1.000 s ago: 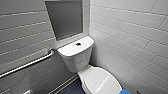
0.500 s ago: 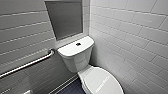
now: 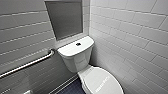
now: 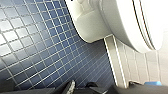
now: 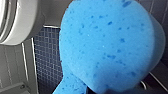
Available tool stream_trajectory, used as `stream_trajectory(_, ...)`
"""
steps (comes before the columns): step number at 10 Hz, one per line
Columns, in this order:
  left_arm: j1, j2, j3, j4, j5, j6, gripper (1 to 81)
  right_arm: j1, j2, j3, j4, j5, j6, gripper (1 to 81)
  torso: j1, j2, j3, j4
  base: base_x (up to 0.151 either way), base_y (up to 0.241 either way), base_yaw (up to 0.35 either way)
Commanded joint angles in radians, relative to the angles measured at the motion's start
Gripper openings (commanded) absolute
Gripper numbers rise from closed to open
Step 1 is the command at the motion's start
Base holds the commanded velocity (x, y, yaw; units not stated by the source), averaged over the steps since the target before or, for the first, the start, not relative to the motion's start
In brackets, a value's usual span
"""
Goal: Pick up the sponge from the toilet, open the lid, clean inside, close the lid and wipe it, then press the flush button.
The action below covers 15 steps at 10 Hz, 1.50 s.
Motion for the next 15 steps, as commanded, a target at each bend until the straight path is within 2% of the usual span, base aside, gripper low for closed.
stream_trajectory(1,-0.160,0.024,0.000,-0.073,0.040,-0.150,81.1,-0.023,0.014,-0.029,-0.056,-0.035,-0.002,1.0,0.000,0.000,0.000,0.000,0.000,0.000,0.000)
stream_trajectory(4,-0.216,0.080,-0.066,-0.075,0.040,-0.215,81.1,-0.049,0.042,-0.063,-0.066,-0.023,-0.002,1.0,0.000,0.000,0.000,0.000,0.000,0.000,0.000)
stream_trajectory(5,-0.232,0.090,-0.066,-0.075,0.040,-0.223,81.1,-0.049,0.045,-0.063,-0.066,-0.023,-0.002,1.0,0.000,0.000,0.000,-0.039,0.000,0.000,0.000)
stream_trajectory(6,-0.250,0.102,-0.066,-0.075,0.041,-0.232,81.1,-0.049,0.051,-0.063,-0.066,-0.023,-0.002,1.0,0.000,0.000,0.000,-0.043,0.000,0.000,0.000)
stream_trajectory(7,-0.270,0.119,-0.066,-0.076,0.041,-0.233,81.1,-0.049,0.057,-0.063,-0.069,-0.023,-0.002,1.0,0.000,0.000,0.000,-0.017,0.000,0.000,0.000)
stream_trajectory(9,-0.302,0.165,-0.075,-0.076,0.043,-0.250,81.1,-0.055,0.066,-0.063,-0.073,-0.023,-0.004,1.0,0.000,0.000,0.000,-0.047,0.000,0.000,0.000)
stream_trajectory(10,-0.316,0.194,-0.098,-0.084,0.043,-0.261,81.1,-0.064,0.071,-0.064,-0.076,-0.023,-0.002,1.0,0.000,0.000,0.000,-0.048,0.000,0.000,0.000)
stream_trajectory(11,-0.328,0.222,-0.127,-0.095,0.043,-0.264,81.1,-0.073,0.077,-0.067,-0.076,-0.021,-0.002,1.0,0.000,0.000,-0.039,-0.048,0.000,0.000,0.000)
stream_trajectory(12,-0.341,0.249,-0.145,-0.107,0.058,-0.264,81.1,-0.081,0.083,-0.077,-0.076,-0.010,-0.002,1.0,0.000,0.000,-0.045,-0.048,0.000,0.000,0.000)
stream_trajectory(13,-0.359,0.268,-0.153,-0.108,0.078,-0.264,81.1,-0.083,0.089,-0.084,-0.076,-0.001,-0.002,1.0,0.000,0.000,-0.018,-0.048,0.000,0.000,0.000)
stream_trajectory(15,-0.388,0.291,-0.148,-0.110,0.078,-0.270,81.1,-0.086,0.097,-0.087,-0.078,-0.001,-0.002,1.0,0.000,0.000,-0.036,-0.048,0.000,0.000,0.000)
